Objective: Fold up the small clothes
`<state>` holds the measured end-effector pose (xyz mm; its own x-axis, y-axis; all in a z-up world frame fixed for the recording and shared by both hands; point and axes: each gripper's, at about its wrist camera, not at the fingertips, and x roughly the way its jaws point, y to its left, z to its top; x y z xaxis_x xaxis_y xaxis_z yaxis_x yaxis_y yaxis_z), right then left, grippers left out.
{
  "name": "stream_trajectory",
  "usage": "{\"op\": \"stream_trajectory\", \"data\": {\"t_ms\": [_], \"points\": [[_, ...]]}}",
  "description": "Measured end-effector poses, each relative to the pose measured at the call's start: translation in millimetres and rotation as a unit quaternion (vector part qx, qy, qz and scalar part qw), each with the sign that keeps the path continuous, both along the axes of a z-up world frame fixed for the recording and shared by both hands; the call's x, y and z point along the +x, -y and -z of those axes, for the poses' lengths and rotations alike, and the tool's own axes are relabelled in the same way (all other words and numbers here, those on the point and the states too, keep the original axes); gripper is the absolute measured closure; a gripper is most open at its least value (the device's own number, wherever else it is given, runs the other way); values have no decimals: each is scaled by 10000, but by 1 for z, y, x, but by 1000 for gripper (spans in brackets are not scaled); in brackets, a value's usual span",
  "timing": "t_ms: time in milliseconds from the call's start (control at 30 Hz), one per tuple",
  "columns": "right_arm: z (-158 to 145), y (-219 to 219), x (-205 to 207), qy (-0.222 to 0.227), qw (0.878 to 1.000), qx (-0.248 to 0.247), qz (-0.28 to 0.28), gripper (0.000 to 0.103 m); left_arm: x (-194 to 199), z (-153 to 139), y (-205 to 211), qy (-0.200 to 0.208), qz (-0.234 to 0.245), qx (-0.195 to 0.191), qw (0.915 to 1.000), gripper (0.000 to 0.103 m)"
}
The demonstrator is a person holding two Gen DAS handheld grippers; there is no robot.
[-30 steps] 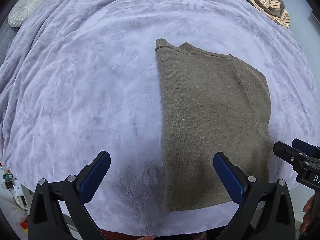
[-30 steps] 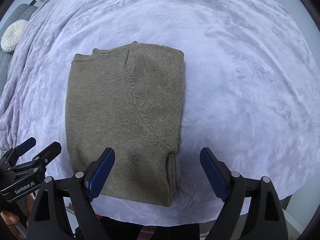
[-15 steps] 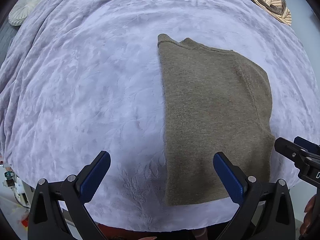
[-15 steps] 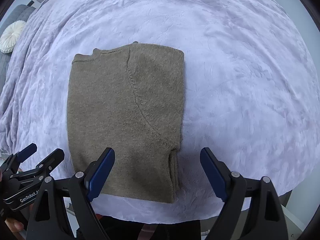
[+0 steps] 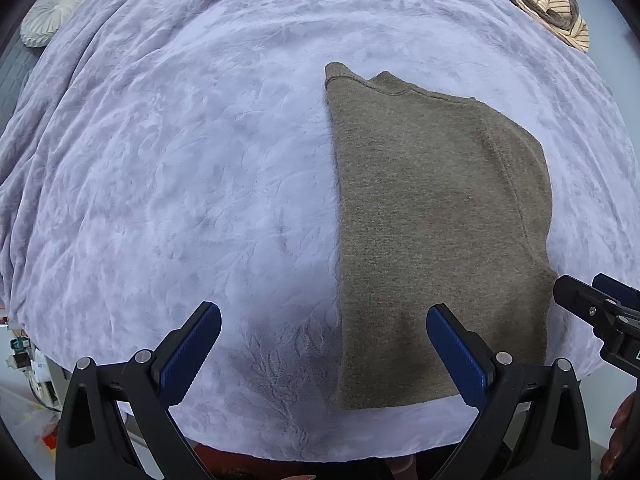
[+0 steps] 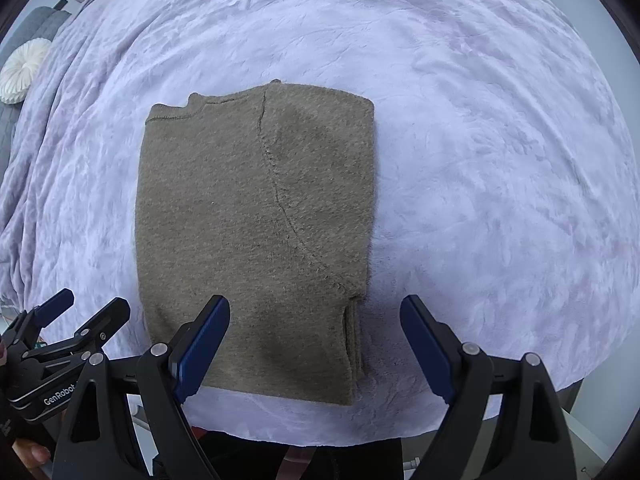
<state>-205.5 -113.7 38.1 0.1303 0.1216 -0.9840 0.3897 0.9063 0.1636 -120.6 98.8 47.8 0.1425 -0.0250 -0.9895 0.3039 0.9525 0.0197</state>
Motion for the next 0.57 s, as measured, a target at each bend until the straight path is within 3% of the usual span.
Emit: {"op": "stream_trajectory", "data": {"t_ms": [367, 567], "points": [[4, -3, 0, -64, 10000, -8, -53, 14, 2, 2, -6, 58, -171, -14, 9998, 0], [4, -3, 1, -80, 9999, -32, -51, 14, 0, 4, -5, 44, -41, 10, 10000, 0]]}}
